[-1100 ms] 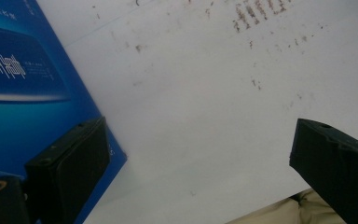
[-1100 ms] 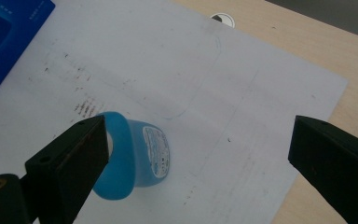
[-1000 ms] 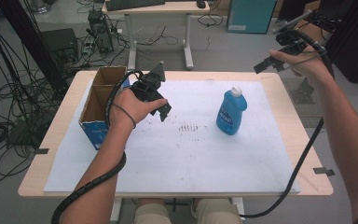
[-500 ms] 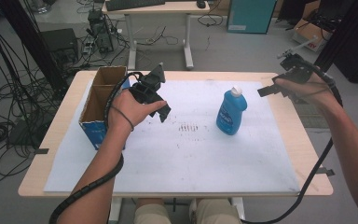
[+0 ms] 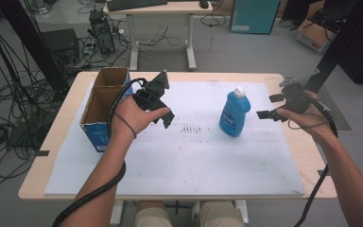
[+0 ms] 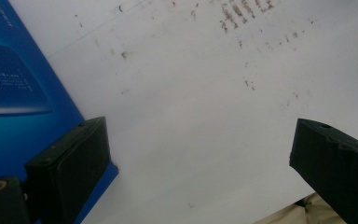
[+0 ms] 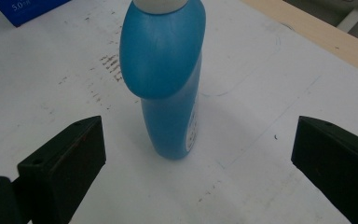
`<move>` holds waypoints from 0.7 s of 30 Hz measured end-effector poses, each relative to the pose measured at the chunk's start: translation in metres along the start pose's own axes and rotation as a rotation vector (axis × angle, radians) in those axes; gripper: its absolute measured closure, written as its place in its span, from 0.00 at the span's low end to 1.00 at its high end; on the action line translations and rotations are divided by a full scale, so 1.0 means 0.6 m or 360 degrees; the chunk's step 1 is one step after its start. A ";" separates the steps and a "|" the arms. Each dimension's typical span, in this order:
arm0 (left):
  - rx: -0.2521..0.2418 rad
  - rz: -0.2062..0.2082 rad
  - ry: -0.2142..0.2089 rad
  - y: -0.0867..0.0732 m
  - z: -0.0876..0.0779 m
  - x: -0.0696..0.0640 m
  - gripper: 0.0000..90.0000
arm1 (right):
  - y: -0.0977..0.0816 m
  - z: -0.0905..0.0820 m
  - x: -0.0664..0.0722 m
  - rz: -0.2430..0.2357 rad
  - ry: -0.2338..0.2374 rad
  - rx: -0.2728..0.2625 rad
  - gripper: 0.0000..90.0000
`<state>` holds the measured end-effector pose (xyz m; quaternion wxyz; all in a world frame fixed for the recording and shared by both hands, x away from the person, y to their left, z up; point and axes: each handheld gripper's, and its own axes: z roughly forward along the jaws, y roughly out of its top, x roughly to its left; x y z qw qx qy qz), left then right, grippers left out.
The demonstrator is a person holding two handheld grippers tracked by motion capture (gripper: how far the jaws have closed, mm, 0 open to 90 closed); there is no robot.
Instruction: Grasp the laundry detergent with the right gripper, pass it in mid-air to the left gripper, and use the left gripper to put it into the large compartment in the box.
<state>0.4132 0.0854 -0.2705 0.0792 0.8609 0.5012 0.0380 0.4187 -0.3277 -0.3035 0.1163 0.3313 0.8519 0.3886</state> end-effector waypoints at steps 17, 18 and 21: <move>-0.0019 0.0002 -0.0004 0.000 0.010 0.008 0.06 | -0.040 0.055 0.020 -0.0017 -0.0053 -0.0135 0.02; -0.0014 0.0005 -0.0006 0.000 0.010 0.009 0.06 | -0.040 0.058 0.021 -0.0019 -0.0052 -0.0134 0.02; -0.0021 0.0000 -0.0003 0.000 0.009 0.010 0.06 | -0.039 0.069 0.025 -0.0033 -0.0070 -0.0136 0.02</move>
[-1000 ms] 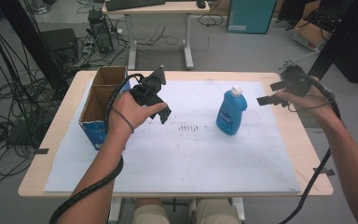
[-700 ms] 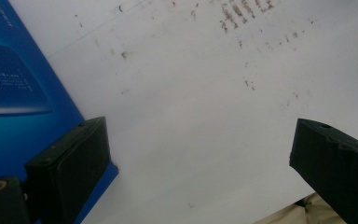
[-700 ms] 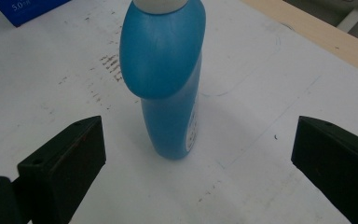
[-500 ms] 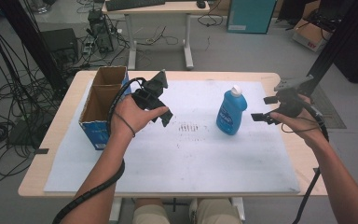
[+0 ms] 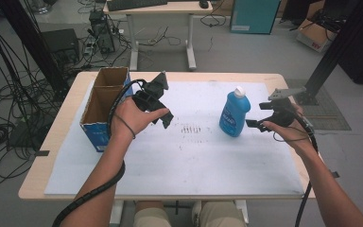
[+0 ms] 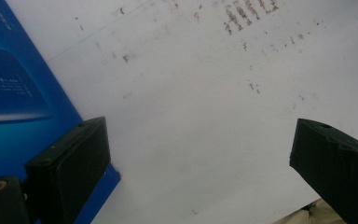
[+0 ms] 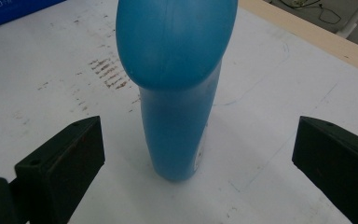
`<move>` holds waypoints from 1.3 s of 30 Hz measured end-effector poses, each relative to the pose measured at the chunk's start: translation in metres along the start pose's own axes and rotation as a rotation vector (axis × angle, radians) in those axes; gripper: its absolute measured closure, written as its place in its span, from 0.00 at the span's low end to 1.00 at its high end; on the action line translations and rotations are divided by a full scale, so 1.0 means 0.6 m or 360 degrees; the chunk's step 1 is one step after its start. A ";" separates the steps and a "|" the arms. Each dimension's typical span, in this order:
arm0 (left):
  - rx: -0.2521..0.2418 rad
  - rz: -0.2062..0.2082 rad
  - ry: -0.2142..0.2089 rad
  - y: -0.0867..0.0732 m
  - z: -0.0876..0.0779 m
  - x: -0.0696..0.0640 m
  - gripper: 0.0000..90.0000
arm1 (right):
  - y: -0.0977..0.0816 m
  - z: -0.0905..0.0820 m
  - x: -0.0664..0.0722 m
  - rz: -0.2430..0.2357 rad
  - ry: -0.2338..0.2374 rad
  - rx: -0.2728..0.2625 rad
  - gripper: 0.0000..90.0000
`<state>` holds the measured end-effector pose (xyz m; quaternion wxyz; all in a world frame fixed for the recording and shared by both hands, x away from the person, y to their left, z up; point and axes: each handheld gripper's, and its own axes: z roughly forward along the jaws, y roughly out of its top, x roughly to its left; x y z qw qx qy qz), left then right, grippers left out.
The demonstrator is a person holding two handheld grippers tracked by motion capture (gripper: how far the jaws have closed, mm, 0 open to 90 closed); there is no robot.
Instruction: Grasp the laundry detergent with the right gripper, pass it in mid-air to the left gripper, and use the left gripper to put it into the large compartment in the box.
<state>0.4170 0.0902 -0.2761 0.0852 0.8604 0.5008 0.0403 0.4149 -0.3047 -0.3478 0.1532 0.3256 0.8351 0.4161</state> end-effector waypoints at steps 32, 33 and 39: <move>0.0016 0.0020 -0.0010 0.006 0.012 0.000 0.06 | -0.021 0.066 0.021 -0.0021 -0.0047 -0.0131 0.02; 0.0013 0.0018 -0.0010 0.006 0.012 0.000 0.06 | -0.022 0.068 0.021 -0.0021 -0.0052 -0.0137 0.02; 0.0015 0.0021 -0.0010 0.004 0.012 0.000 0.06 | -0.028 0.082 0.027 0.0007 -0.0060 -0.0167 0.02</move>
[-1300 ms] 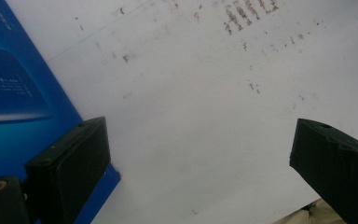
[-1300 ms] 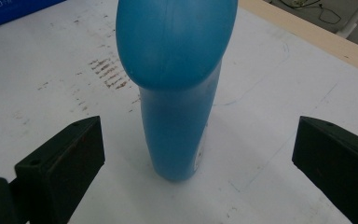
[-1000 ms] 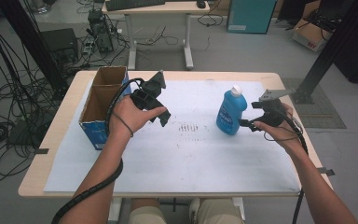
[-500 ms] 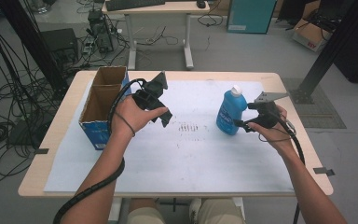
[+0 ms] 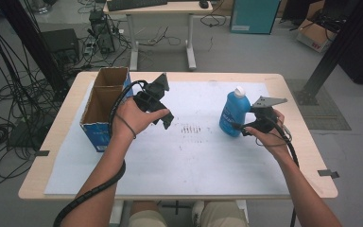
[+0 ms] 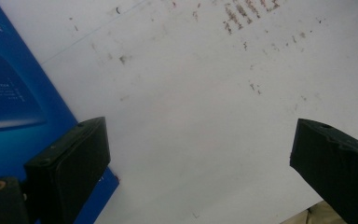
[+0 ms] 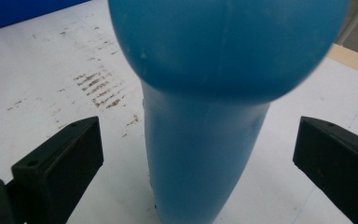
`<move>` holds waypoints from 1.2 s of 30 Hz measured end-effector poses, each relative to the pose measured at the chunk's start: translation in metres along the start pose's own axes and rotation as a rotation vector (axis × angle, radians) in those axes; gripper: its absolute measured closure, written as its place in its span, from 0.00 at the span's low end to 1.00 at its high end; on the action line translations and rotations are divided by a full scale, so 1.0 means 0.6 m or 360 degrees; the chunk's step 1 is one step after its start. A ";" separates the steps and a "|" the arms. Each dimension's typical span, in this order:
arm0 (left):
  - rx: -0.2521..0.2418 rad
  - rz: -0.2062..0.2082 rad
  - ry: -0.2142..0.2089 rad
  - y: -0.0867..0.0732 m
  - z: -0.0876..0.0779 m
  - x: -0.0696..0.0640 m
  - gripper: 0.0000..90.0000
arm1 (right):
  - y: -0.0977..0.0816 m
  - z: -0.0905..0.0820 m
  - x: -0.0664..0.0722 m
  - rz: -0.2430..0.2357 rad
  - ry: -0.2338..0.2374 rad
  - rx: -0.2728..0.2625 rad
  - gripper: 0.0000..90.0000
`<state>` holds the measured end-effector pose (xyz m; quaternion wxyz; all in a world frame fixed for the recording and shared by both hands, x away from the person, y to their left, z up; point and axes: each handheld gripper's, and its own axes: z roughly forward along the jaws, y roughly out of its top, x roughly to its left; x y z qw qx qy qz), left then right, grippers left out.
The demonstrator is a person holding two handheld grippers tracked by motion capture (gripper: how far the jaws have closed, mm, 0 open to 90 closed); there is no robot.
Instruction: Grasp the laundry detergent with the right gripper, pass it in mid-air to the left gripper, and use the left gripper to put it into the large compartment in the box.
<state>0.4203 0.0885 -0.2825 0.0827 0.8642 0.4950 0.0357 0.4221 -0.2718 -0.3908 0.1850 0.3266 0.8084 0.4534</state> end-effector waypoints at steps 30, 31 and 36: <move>-0.0008 0.0003 -0.0003 0.002 -0.004 -0.002 0.06 | -0.004 0.025 0.003 -0.0008 -0.0028 -0.0116 0.01; -0.0015 0.0002 -0.0001 0.001 -0.005 -0.003 0.06 | -0.004 0.026 0.003 -0.0009 -0.0032 -0.0117 0.01; -0.0010 0.0005 -0.0001 0.001 -0.007 -0.002 0.06 | -0.005 0.028 0.002 -0.0007 -0.0028 -0.0133 0.01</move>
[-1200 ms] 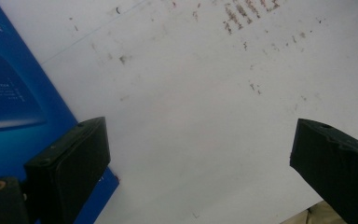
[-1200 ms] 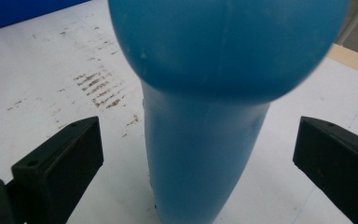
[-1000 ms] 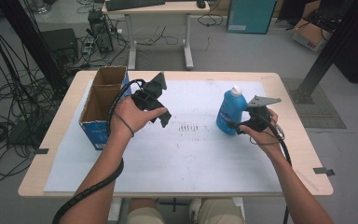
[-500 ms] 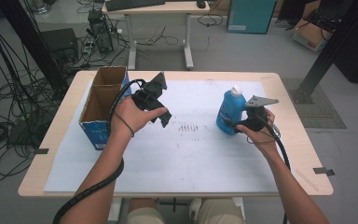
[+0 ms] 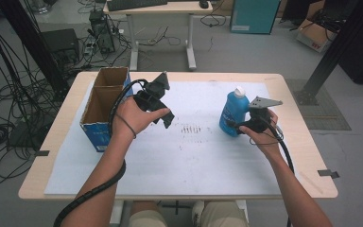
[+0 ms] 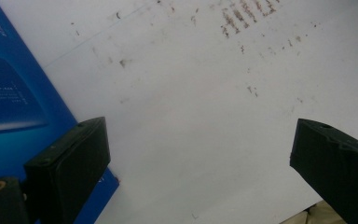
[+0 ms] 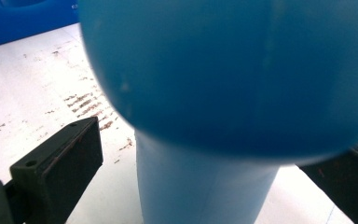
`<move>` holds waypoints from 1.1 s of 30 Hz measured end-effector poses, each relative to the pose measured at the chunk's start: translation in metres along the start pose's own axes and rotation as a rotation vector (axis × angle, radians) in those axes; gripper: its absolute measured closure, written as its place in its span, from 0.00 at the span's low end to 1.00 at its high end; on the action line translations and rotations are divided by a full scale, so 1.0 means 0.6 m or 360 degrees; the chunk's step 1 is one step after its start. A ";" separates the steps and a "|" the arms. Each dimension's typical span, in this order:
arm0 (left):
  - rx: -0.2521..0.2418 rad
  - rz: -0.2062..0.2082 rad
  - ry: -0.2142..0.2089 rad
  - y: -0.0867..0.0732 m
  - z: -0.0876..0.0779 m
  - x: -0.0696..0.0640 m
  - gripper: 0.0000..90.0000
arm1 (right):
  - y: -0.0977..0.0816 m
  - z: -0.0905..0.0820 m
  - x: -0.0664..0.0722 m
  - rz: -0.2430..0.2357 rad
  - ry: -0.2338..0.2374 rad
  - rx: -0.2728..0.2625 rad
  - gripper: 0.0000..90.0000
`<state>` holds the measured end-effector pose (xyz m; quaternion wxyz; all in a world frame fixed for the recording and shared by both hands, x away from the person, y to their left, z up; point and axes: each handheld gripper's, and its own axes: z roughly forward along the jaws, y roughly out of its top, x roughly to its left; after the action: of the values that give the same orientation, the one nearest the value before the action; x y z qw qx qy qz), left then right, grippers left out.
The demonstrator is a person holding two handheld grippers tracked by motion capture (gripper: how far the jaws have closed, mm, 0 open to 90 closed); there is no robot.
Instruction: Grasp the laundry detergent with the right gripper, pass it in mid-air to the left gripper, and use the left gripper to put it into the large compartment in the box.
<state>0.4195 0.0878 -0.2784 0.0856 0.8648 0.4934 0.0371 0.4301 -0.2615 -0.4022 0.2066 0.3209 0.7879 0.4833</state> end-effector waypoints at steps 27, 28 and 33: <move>-0.0004 -0.0004 0.0001 0.000 -0.003 0.001 0.06 | -0.003 0.003 0.002 0.0001 -0.0020 -0.0033 0.01; -0.0011 -0.0002 0.0003 0.000 -0.003 0.001 0.06 | -0.003 0.003 0.002 0.0002 -0.0022 -0.0033 0.01; -0.0012 -0.0003 0.0004 0.001 -0.004 0.000 0.06 | -0.003 0.001 0.002 0.0005 -0.0022 -0.0033 0.01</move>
<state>0.4198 0.0876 -0.2756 0.0882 0.8639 0.4942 0.0401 0.4292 -0.2607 -0.4042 0.2148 0.3232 0.7809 0.4895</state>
